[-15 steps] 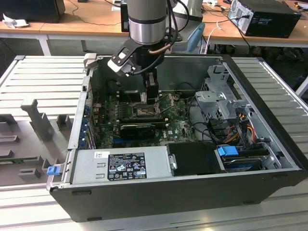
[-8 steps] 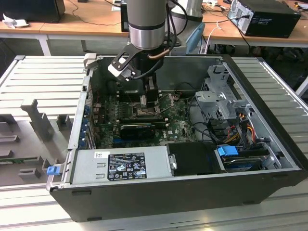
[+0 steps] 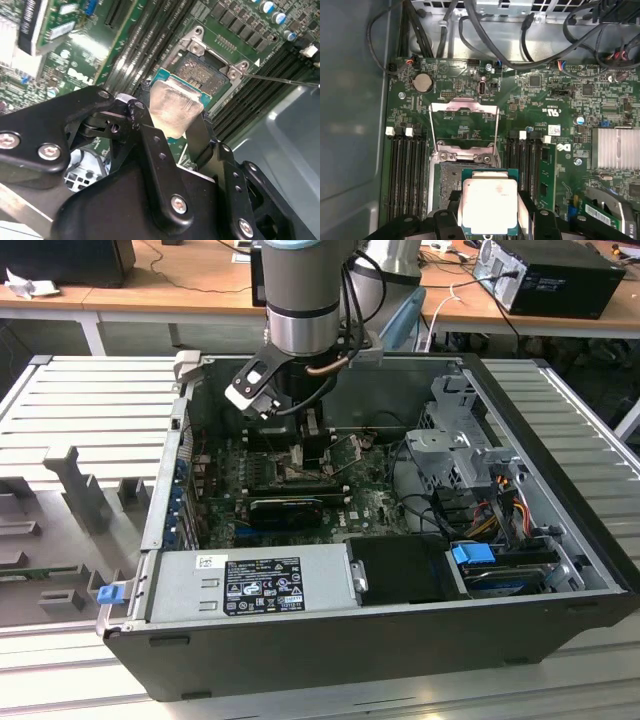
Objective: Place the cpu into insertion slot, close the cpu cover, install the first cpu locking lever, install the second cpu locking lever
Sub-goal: 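Place the cpu into insertion slot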
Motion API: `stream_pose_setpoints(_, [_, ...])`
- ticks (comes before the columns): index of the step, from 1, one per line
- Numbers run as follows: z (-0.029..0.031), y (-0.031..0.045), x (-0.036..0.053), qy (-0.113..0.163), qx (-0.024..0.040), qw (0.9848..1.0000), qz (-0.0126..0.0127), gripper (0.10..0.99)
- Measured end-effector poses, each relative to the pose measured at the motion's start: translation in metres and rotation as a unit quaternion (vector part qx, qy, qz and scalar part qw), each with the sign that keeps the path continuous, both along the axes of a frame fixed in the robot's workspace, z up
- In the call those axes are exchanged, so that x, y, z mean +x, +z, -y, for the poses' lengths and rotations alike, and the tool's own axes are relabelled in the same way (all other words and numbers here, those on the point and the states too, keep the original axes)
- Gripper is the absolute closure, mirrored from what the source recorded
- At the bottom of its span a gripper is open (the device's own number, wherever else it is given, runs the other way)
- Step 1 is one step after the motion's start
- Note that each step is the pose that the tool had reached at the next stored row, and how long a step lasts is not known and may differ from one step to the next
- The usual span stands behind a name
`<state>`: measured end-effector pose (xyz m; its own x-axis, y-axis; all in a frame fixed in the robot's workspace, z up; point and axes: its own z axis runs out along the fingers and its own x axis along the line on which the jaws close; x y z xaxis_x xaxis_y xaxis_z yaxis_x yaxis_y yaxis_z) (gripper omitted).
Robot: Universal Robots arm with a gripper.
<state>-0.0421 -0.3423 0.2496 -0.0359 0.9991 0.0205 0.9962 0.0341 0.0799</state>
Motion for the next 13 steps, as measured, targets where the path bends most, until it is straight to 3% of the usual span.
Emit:
stream_pose_setpoints(2, [-0.0036,-0.002,-0.0004,0.0,0.0001,1.0,0.0,0.557])
stream_pose_setpoints(13, [-0.0085,-0.0149,-0.0062,0.0,0.0013,1.0,-0.0001,0.557])
